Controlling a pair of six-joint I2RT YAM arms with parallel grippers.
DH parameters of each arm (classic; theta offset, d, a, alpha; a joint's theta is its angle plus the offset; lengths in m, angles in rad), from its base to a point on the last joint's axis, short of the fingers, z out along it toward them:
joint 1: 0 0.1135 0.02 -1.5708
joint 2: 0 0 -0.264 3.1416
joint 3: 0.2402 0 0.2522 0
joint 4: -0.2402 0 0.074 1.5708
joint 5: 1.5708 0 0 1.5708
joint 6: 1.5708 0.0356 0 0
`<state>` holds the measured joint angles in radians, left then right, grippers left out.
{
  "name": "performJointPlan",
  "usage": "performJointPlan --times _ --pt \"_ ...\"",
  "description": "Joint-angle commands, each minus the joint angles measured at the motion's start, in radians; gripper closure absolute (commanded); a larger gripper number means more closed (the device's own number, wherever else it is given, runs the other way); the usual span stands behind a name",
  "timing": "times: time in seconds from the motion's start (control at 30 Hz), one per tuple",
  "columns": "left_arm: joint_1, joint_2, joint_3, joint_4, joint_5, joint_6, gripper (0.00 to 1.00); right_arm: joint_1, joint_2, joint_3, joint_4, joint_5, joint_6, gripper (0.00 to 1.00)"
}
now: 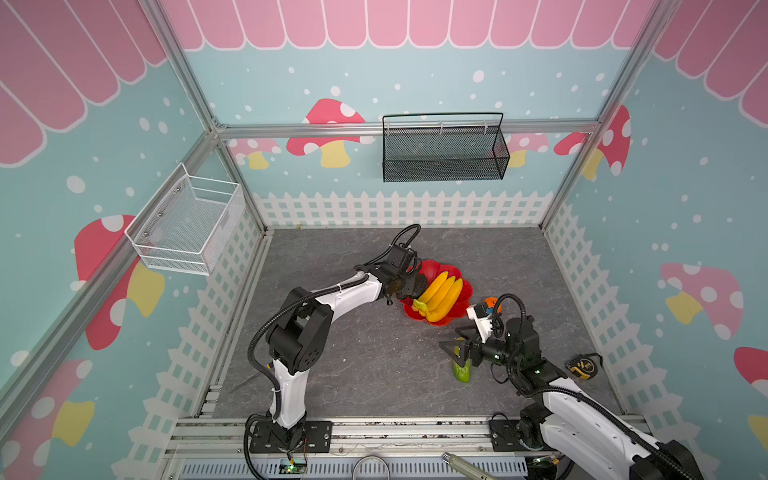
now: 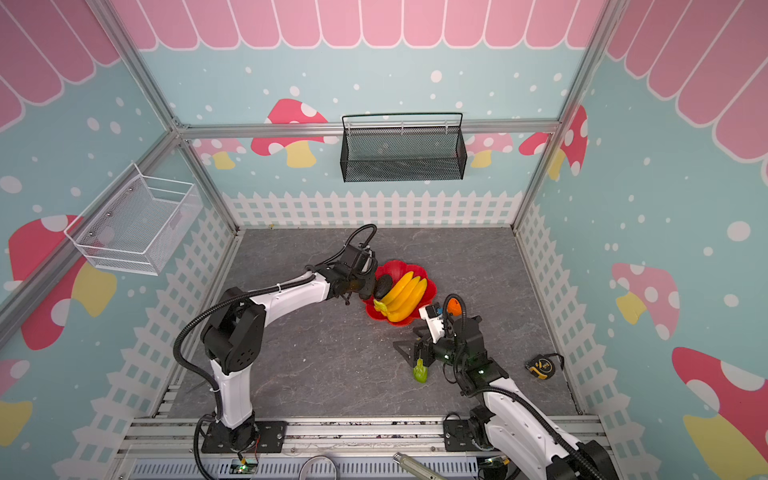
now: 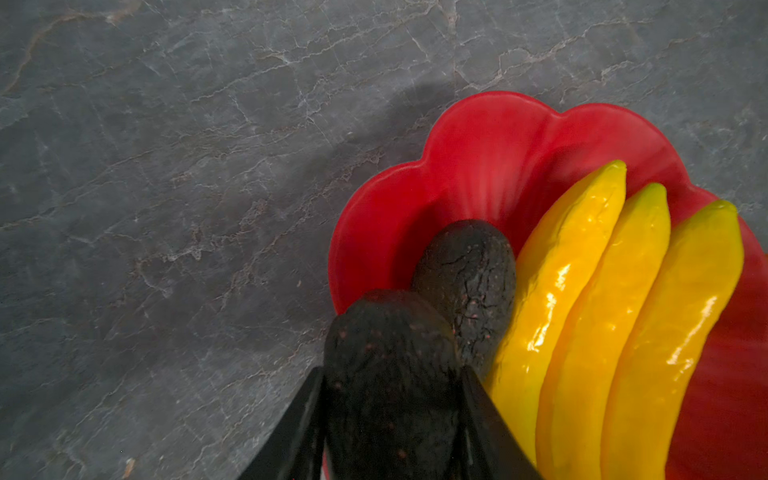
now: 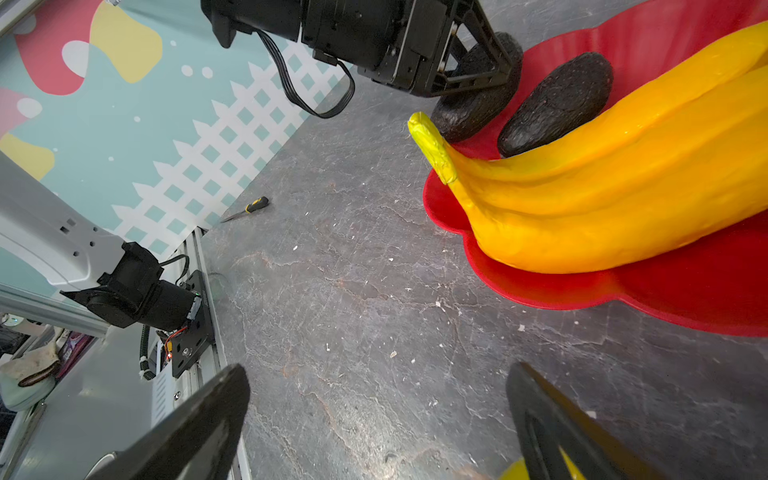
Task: Place and organize the fake fruits in the fruit bowl
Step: 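Release the second avocado in the bowl while the right gripper grasps the papaya, then lift the green-yellow papaya with the right gripper and place it in the bowl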
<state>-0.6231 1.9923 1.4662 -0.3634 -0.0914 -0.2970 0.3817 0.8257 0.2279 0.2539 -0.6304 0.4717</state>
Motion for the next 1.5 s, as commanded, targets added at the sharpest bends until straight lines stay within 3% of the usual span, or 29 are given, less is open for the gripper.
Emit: performJointPlan --times 0.0,0.23,0.43,0.47,0.5,0.63,0.8,0.93,1.07,1.23,1.4,1.47 --pt "0.002 0.032 0.043 0.006 0.019 0.033 0.57 0.006 -0.009 0.017 -0.026 0.042 0.001 0.00" --pt "-0.007 0.042 0.070 0.008 0.023 0.051 0.43 0.005 0.000 0.054 -0.196 0.267 0.064 0.01" --pt "-0.013 -0.009 0.058 0.027 -0.003 0.074 0.36 0.006 -0.064 0.054 -0.269 0.353 0.101 0.02" --pt "-0.014 -0.028 0.049 0.031 -0.006 0.076 0.22 0.005 -0.075 0.059 -0.290 0.370 0.107 0.02" --pt "-0.018 -0.053 0.037 0.040 -0.011 0.078 0.00 0.005 -0.081 0.065 -0.314 0.384 0.110 0.03" --pt "-0.051 -0.184 -0.036 0.050 -0.045 0.093 0.00 0.006 -0.065 0.078 -0.382 0.376 0.117 0.05" --pt "-0.119 -0.411 -0.232 0.049 -0.027 0.092 0.00 0.008 -0.062 0.038 -0.392 0.340 0.134 0.07" --pt "-0.139 -0.600 -0.384 0.000 0.115 0.077 0.00 0.009 -0.069 0.014 -0.416 0.325 0.150 0.09" --pt "-0.152 -0.721 -0.447 -0.085 0.319 0.082 0.00 0.016 -0.055 -0.010 -0.405 0.322 0.171 0.10" --pt "-0.175 -0.726 -0.395 -0.224 0.445 0.188 0.00 0.037 -0.007 -0.008 -0.384 0.321 0.161 0.11" --pt "-0.188 -0.669 -0.343 -0.252 0.405 0.277 0.00 0.069 0.044 -0.007 -0.356 0.333 0.162 0.14" --pt "-0.189 -0.635 -0.311 -0.256 0.397 0.299 0.00 0.077 0.071 0.000 -0.354 0.350 0.161 0.21"
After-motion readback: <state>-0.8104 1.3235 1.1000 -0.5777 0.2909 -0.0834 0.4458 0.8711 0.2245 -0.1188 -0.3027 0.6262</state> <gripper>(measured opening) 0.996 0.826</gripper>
